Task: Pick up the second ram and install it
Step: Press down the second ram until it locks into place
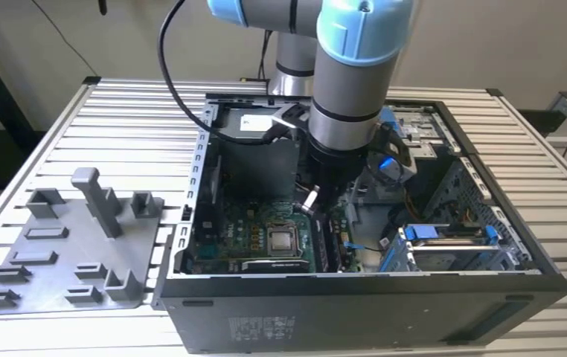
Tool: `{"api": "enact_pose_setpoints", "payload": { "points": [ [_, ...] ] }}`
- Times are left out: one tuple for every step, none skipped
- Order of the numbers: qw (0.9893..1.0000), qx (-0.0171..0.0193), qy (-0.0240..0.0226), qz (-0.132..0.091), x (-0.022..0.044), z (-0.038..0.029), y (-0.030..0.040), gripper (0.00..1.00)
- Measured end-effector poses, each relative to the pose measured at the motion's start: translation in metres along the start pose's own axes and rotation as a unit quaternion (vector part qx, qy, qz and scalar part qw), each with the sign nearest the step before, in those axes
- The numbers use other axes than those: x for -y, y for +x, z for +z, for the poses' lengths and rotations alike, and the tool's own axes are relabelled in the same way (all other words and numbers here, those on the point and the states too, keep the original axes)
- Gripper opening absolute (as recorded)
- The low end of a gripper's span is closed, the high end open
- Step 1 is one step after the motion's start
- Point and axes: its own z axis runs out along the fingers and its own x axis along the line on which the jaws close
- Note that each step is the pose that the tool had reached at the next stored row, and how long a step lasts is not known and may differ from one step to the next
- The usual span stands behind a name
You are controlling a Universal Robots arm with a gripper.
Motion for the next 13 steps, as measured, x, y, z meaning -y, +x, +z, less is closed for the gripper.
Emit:
{"api": "enact_pose_setpoints", "payload": {
  "points": [
    [1.0000,-0.0002,-0.0003,-0.008,-0.0001,0.0000,0.0001,0.11],
    [0.9999,-0.0003,-0.0007,-0.017,-0.0001,0.0001,0.0001,0.11],
    [0.9997,-0.0004,-0.0013,-0.025,-0.0002,0.0001,0.0001,0.11],
    [0.9994,-0.0004,-0.0018,-0.034,-0.0002,0.0002,0.0001,0.11],
    [0.9991,-0.0005,-0.0023,-0.043,-0.0002,0.0001,0.0002,0.11],
    [0.9986,-0.0004,-0.0029,-0.052,-0.0002,0.0001,0.0002,0.11],
    [0.9982,-0.0004,-0.0034,-0.060,-0.0002,0.0001,0.0002,0.11],
    [0.9976,-0.0005,-0.0039,-0.069,-0.0002,0.0001,0.0002,0.11],
    [0.9970,-0.0004,-0.0045,-0.078,-0.0002,0.0001,0.0002,0.11],
    [0.9962,-0.0004,-0.0051,-0.086,-0.0002,0.0001,0.0002,0.11],
    [0.9955,-0.0004,-0.0056,-0.094,-0.0002,0.0001,0.0002,0.11],
    [0.9946,-0.0004,-0.0062,-0.104,-0.0003,0.0001,0.0002,0.11],
    [0.9936,-0.0004,-0.0067,-0.112,-0.0003,0.0001,0.0002,0.11]
  ]
}}
